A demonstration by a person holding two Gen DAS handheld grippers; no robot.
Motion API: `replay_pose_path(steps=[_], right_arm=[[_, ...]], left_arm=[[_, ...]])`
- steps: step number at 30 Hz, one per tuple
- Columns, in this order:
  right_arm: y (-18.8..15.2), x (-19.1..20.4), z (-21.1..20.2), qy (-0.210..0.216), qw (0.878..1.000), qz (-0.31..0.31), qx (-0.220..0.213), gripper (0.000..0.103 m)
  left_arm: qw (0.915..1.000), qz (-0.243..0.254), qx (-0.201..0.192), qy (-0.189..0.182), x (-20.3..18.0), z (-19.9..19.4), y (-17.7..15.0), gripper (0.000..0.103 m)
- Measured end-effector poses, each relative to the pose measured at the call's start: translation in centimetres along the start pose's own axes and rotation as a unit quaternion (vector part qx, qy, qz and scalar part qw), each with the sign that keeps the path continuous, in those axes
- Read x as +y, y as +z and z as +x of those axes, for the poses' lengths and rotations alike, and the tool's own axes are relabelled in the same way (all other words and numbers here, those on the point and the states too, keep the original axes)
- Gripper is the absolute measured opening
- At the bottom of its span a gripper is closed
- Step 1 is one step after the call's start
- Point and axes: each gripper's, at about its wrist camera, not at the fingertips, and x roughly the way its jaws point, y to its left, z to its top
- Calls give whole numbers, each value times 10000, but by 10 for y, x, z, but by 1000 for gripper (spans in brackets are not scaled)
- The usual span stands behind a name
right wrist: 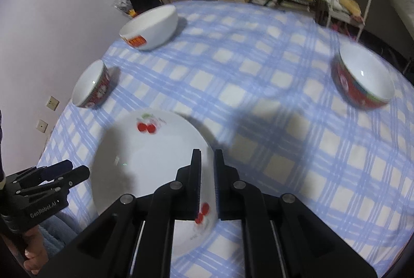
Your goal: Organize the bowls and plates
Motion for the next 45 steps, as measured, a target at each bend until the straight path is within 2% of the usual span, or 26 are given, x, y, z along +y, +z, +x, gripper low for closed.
replay_pose_path(steps=[1,2,5,8,11,13,16,22,31,36,37,39,42,45], right_arm=[[4,4,-2,-2,10000,-56,-48,24],[8,7,-3,-26,9999,-86,-81,39],[23,19,-6,-138,9994,-227,-239,68],[41,26,-8,-20,9990,-307,-340,81],[59,31,-8,84,9982,-347,-490,92],[74,34,-4,66,9975,-405,-575,95],[98,38,5,41,9971,-476,-597,96],[145,40,29,72,9971,-473,-594,96],[201,44,66,201,9967,-384,-693,96],[218,43,91,285,9979,-169,-548,95],[220,43,95,269,9981,-151,-533,92],[223,43,108,217,9986,-165,-443,86],[225,43,126,157,9994,-162,-249,85],[224,42,141,97,9999,-100,-99,78]], left_arm=[[10000,-30,3,-22,2,-2,4,51],[10000,-87,10,-21,5,-5,8,58],[9998,-156,-149,24,12,-16,22,70],[9993,-136,-323,124,20,-28,39,77],[9987,-317,-377,115,33,-33,59,78],[9985,-399,-378,80,41,-32,78,78],[9979,-437,-452,162,49,-30,104,79],[9967,-477,-656,44,61,-22,163,79],[9958,-521,-744,-152,62,15,233,79],[9934,-920,-458,-501,69,51,253,79],[9930,-979,-377,-546,70,60,257,79],[9939,-950,-307,-464,68,72,262,78],[9955,-872,-218,-311,64,88,266,78],[9932,-1072,-89,-440,67,101,267,78]])
